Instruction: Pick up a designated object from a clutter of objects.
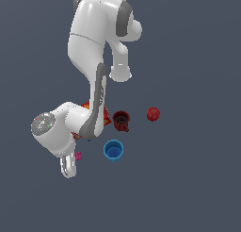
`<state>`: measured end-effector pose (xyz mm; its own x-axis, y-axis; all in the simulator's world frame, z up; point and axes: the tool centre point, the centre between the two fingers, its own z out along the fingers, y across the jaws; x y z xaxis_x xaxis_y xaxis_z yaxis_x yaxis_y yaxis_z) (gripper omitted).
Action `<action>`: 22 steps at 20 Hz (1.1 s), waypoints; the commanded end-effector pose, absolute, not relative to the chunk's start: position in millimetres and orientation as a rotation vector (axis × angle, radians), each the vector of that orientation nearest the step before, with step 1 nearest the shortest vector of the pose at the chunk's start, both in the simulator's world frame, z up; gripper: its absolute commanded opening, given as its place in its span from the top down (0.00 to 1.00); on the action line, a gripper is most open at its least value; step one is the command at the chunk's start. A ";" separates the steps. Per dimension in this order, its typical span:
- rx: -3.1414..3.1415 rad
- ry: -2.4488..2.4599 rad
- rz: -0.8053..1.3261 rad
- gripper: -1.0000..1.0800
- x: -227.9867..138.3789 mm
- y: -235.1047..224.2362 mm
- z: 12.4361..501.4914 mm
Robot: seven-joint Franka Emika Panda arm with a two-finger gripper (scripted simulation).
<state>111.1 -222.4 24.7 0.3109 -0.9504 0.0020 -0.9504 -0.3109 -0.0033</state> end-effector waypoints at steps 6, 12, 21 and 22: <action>-2.542 1.846 0.000 1.00 110.8 -222.6 12.0; -2.542 1.846 0.000 1.00 110.8 -222.6 12.0; -2.538 1.842 -0.029 1.00 115.2 -223.0 26.4; -2.538 1.842 -0.029 1.00 114.3 -222.2 27.8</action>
